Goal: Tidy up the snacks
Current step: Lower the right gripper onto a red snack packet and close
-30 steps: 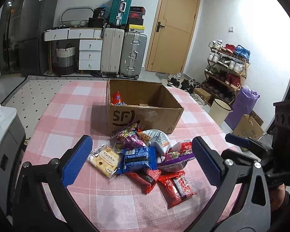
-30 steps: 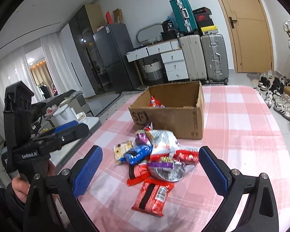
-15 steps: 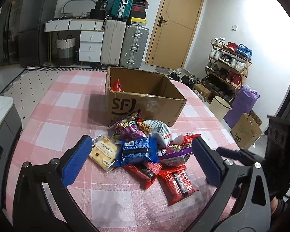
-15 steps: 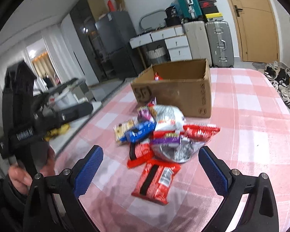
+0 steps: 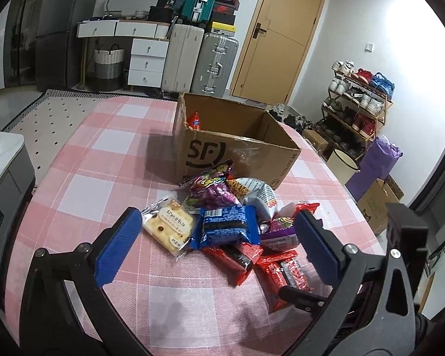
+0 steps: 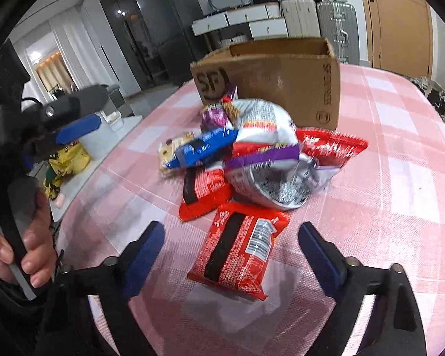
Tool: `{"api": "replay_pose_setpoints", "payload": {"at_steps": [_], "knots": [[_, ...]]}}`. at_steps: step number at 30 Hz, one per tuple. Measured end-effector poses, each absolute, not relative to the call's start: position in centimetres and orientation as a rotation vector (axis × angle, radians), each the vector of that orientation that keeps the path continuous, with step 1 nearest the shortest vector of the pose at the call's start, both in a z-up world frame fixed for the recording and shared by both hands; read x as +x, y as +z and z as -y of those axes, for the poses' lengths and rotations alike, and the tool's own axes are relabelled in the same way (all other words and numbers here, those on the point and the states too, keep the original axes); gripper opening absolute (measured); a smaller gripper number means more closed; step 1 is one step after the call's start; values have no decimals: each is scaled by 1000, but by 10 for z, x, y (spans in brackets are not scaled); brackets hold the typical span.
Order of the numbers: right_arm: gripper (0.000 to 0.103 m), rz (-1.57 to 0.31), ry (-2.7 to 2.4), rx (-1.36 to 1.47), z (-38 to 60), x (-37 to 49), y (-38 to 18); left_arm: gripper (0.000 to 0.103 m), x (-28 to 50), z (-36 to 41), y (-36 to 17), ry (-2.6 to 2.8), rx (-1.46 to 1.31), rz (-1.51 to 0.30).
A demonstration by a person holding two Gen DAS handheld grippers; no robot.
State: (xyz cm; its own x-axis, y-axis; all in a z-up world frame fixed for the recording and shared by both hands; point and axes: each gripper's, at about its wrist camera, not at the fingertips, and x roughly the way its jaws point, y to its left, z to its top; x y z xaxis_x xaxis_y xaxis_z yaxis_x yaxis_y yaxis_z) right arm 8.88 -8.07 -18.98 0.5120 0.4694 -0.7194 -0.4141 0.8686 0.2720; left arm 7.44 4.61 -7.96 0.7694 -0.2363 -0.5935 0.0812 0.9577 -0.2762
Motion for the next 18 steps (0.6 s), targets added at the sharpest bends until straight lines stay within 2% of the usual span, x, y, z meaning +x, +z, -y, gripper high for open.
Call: {"api": "replay_pose_setpoints", "payload": {"at_steps": [3,5,12,18], "knots": [[82,-923,525,53,75,93,-200,102,75,-48,-83,-169,-245,-680],[74,-946,519,31,71,96,-205,102,77,-50,-86,-169,-253,-685],[68,-942,501,-20,61,98,-208,102,81,-54,-96,-165,-270,-705],[54,-936,478,-63,59,94,-210,102,79,-53,-98,-162,-273,-712]]}}
